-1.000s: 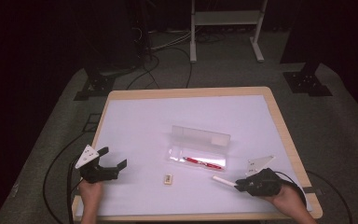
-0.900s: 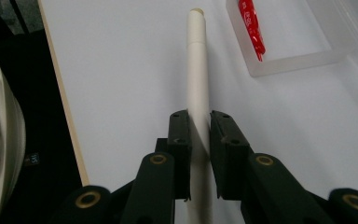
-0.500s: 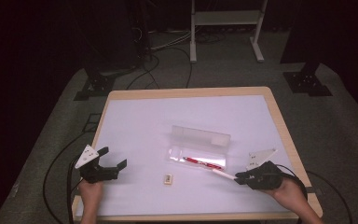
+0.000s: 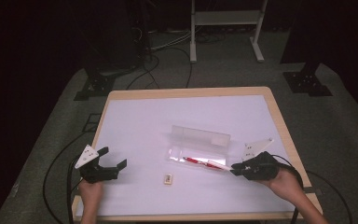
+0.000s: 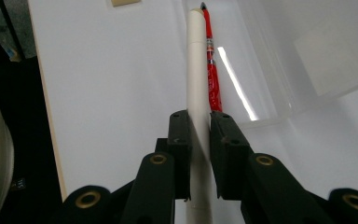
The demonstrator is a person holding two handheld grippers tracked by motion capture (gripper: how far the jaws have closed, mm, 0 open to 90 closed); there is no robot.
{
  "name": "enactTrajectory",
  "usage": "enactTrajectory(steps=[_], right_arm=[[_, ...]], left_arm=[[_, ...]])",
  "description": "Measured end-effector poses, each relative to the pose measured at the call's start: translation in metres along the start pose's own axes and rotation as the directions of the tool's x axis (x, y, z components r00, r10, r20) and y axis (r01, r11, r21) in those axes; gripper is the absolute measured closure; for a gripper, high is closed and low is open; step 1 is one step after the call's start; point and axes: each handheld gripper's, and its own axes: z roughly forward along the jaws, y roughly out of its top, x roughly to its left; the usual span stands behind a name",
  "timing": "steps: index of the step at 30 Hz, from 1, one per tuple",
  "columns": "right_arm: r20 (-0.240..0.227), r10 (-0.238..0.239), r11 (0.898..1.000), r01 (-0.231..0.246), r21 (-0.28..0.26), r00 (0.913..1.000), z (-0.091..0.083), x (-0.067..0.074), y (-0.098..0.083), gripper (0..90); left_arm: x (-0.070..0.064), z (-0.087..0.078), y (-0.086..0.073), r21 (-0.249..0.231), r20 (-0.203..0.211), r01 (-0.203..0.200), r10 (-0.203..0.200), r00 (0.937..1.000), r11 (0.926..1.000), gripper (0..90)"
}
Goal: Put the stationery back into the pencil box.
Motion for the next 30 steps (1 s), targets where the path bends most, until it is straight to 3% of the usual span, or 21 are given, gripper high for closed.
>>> enactTrajectory(steps=[30], right_arm=[[0.004,-0.027,1.000,0.027,-0.004,0.9996,0.006,-0.018,0.034,78.1]], left_arm=[[0.000,0.000,0.000,0.000,0.001,-0.003,0.003,1.0000,1.0000,0.0]])
